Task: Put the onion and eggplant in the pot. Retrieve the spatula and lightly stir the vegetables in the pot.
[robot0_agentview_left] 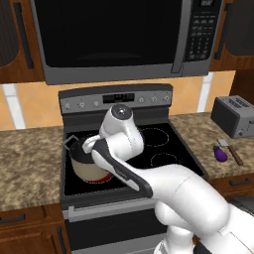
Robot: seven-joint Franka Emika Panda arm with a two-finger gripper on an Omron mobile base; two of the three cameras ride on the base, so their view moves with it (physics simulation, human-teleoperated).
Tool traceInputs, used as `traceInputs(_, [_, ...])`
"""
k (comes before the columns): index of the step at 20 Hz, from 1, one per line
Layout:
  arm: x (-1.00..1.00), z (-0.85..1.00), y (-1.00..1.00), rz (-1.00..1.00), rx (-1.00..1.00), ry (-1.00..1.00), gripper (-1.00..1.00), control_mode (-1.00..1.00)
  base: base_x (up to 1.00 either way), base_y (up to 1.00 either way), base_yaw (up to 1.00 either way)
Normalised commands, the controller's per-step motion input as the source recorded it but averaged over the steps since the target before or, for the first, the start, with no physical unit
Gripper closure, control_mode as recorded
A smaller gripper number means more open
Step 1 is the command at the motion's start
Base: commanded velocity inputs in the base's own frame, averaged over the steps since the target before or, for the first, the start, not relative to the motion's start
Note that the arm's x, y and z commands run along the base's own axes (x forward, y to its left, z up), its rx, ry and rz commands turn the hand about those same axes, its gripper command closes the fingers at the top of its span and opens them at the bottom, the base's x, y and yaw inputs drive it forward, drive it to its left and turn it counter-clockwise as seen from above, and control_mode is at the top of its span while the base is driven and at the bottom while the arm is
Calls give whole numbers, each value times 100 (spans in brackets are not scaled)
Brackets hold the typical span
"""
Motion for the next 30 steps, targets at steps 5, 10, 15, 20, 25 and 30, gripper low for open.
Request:
traceInputs(5, [60,-58,56,0,-4,9,100,-100,0,0,0])
traceInputs(10, [69,-48,14,-1,-13,5,100,-100,0,0,0])
traceInputs(15, [35,-26,0,-2,-4,10,100,-100,0,0,0])
traceInputs(20, [14,-20,1,-2,-3,8,-100,-100,0,0,0])
traceInputs(25, [-17,1,0,0,-4,-5,-100,-100,0,0,0])
traceInputs(30, [-21,20,0,0,0,-13,-100,-100,0,0,0])
